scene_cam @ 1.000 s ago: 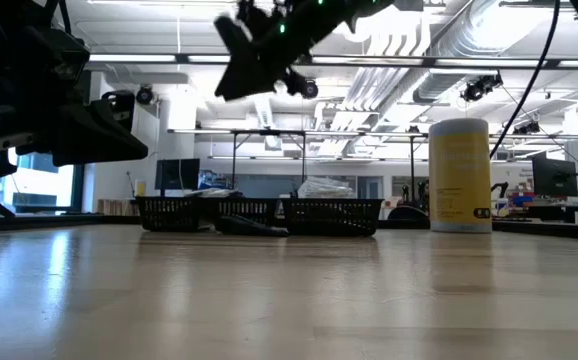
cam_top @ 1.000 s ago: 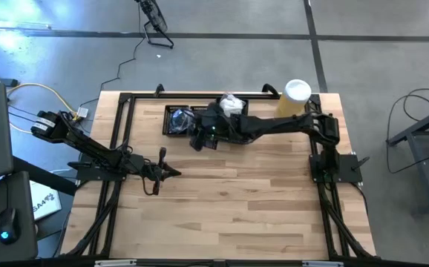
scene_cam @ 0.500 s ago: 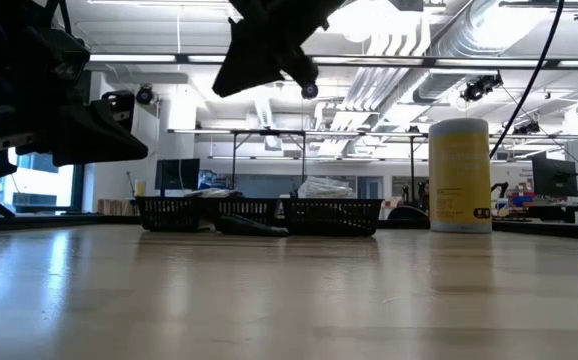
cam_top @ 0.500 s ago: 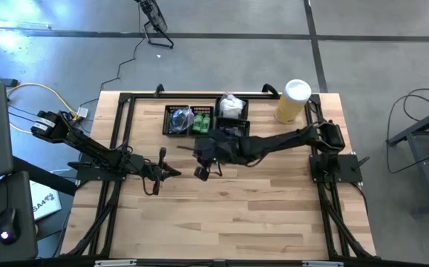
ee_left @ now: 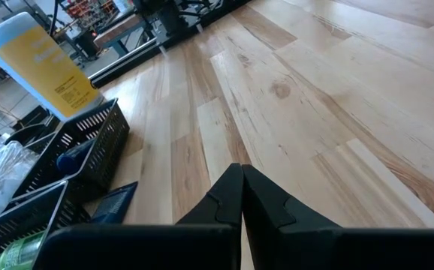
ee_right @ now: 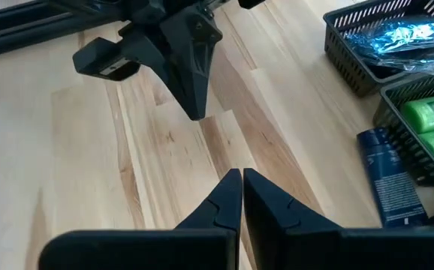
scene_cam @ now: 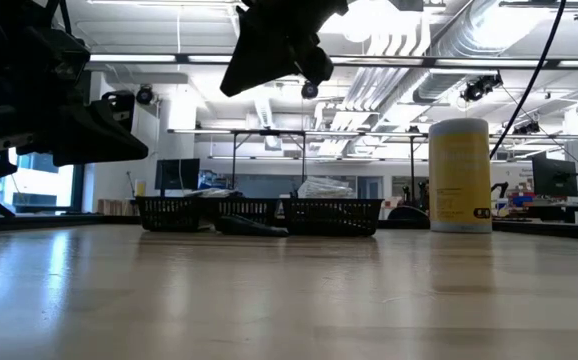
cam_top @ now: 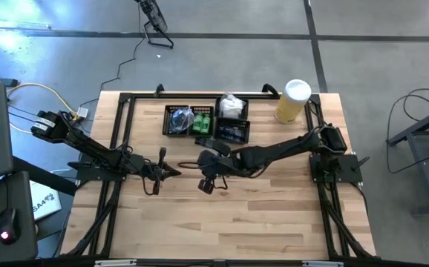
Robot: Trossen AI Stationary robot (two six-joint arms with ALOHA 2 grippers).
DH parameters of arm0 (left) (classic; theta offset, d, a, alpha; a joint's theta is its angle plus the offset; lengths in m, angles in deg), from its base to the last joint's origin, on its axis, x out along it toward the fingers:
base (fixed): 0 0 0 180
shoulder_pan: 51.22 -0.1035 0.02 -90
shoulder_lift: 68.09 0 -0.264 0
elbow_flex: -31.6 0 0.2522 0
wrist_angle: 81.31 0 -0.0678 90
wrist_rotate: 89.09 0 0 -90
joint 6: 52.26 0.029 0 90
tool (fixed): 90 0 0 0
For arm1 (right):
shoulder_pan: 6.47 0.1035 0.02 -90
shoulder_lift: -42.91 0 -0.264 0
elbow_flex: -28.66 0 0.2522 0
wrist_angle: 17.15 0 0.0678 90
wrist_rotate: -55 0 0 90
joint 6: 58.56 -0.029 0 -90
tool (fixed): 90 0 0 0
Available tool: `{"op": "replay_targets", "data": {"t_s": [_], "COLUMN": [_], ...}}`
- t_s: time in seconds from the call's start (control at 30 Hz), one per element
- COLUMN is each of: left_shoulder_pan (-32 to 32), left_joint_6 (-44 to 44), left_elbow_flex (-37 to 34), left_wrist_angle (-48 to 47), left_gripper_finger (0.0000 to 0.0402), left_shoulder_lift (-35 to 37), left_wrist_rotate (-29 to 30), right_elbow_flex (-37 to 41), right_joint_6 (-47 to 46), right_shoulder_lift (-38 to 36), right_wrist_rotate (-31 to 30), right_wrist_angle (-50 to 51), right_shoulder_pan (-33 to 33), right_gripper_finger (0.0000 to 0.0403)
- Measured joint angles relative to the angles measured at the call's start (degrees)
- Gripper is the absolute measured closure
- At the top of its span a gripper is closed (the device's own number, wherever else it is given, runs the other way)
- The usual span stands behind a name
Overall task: Pick & Place Travel size toiletries
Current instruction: Move the blue shave cream to the center of the table
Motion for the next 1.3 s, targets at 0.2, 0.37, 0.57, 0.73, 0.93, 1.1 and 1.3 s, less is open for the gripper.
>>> {"op": "replay_targets", "data": {"t_s": [0.2, 0.37, 0.57, 0.73, 0.93, 1.1, 1.3], "left_shoulder_pan": [0.0, 0.0, 0.0, 0.0, 0.0, 0.0, 0.0], "left_joint_6": [0.0, 0.0, 0.4, 0.4, 0.4, 0.5, 0.7], "left_elbow_flex": [0.0, 0.0, 0.0, 0.0, 0.0, 0.0, 0.0], "left_wrist_angle": [0.0, 0.0, 0.0, 0.0, 0.0, 0.0, 0.0], "left_gripper_finger": [0.0402, 0.0402, 0.0402, 0.0402, 0.0402, 0.0402, 0.0402], "left_shoulder_lift": [0.0, 0.0, 0.0, 0.0, 0.0, 0.0, 0.0], "left_wrist_rotate": [0.0, 0.0, 0.0, 0.0, 0.1, 1.3, 1.3], "right_elbow_flex": [0.0, 0.0, 0.0, 0.0, 0.0, 0.0, 0.0], "right_joint_6": [-0.5, -2.6, -2.7, -2.5, 1.3, -1.4, -1.6], "right_shoulder_lift": [0.0, 0.0, 0.0, 0.0, 0.0, -0.1, 0.8], "right_wrist_rotate": [0.2, 0.2, 0.2, 1.1, 7.1, 10.5, 5.7], "right_wrist_angle": [0.6, 2.6, 1.9, 0.6, -2.8, -0.1, 6.3], "right_shoulder_pan": [0.0, 0.0, -0.2, -0.2, -0.5, -0.5, 0.0], "right_gripper_finger": [0.0397, 0.0398, 0.0398, 0.0399, 0.0399, 0.0399, 0.04]}}
